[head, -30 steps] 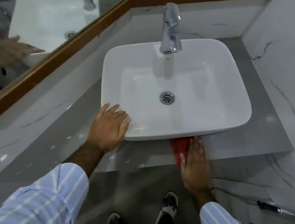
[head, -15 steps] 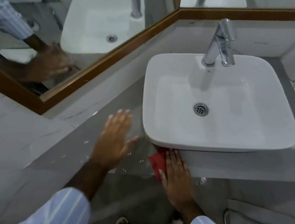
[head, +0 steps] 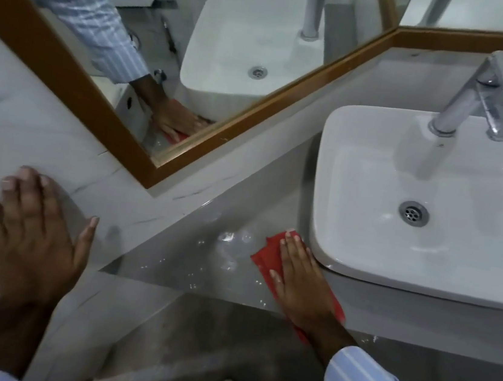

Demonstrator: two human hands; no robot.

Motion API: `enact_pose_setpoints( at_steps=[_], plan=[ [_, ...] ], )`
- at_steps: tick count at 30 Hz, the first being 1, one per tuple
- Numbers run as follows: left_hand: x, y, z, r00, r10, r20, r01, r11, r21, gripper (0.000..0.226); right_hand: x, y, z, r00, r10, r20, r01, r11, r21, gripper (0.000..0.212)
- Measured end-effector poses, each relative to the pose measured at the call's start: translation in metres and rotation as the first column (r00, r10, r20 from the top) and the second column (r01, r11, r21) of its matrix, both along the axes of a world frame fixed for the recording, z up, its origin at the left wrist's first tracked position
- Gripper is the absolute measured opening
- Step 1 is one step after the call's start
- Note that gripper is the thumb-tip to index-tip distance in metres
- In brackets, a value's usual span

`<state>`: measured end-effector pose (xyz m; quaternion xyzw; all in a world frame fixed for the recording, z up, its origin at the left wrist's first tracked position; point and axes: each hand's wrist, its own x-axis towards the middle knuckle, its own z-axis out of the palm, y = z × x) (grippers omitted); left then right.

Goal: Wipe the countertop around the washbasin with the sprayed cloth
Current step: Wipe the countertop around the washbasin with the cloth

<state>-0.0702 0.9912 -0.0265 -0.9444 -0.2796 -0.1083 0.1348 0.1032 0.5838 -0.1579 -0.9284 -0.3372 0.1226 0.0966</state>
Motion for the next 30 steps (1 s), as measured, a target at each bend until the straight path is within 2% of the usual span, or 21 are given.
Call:
enact_pose_setpoints(
  at_steps=[4, 9, 13, 15, 17, 18, 19, 21, 23, 25, 28, 30],
  plan=[
    [0.007, -0.023, 0.012, 0.988, -0.069, 0.137, 0.055, 0.993, 0.104, 0.092, -0.006, -0.009, 0.003, 0.983, -0.177, -0.054, 0.181, 0.981, 0.072, 0.071],
    [0.012, -0.026, 0.017, 0.977, -0.123, 0.174, 0.090, 0.978, 0.186, 0.090, 0.009, 0.045, 0.003, 0.929, -0.367, -0.044, 0.369, 0.928, 0.056, 0.070],
    [0.013, -0.020, 0.010, 0.976, -0.130, 0.177, 0.085, 0.967, 0.240, 0.091, 0.015, 0.122, 0.001, 0.974, -0.227, -0.026, 0.228, 0.968, 0.100, 0.070],
    [0.014, -0.018, 0.008, 0.975, -0.140, 0.173, 0.092, 0.961, 0.261, 0.092, -0.002, 0.136, -0.004, 0.999, 0.044, 0.024, -0.046, 0.995, 0.088, 0.070],
    [0.015, -0.014, 0.007, 0.977, -0.135, 0.167, 0.085, 0.957, 0.279, 0.092, -0.010, 0.119, -0.012, 0.926, 0.370, 0.072, -0.372, 0.928, 0.010, 0.071],
    [0.015, -0.014, 0.006, 0.976, -0.138, 0.167, 0.085, 0.953, 0.290, 0.091, -0.006, 0.104, -0.014, 0.904, 0.421, 0.071, -0.422, 0.906, 0.004, 0.072],
    [0.015, -0.013, 0.005, 0.976, -0.142, 0.166, 0.088, 0.950, 0.299, 0.091, 0.000, 0.089, -0.015, 0.923, 0.380, 0.061, -0.381, 0.924, 0.008, 0.072],
    [0.017, -0.013, 0.002, 0.975, -0.144, 0.167, 0.084, 0.943, 0.323, 0.090, 0.011, 0.072, -0.015, 0.990, 0.112, 0.082, -0.112, 0.994, 0.003, 0.071],
    [0.019, -0.012, 0.001, 0.974, -0.145, 0.174, 0.077, 0.935, 0.347, 0.089, 0.014, 0.083, -0.011, 0.986, -0.150, 0.071, 0.153, 0.988, -0.034, 0.074],
    [0.021, -0.009, -0.001, 0.973, -0.152, 0.175, 0.078, 0.927, 0.368, 0.089, 0.006, 0.121, -0.008, 0.967, -0.248, 0.059, 0.248, 0.969, -0.001, 0.078],
    [0.022, -0.008, -0.002, 0.972, -0.152, 0.179, 0.070, 0.915, 0.397, 0.089, -0.017, 0.182, -0.006, 0.987, -0.151, -0.062, 0.158, 0.980, 0.123, 0.075],
    [0.022, -0.009, -0.002, 0.972, -0.154, 0.178, 0.069, 0.909, 0.412, 0.090, -0.042, 0.213, -0.008, 0.991, 0.118, -0.061, -0.106, 0.979, 0.176, 0.076]
  ],
)
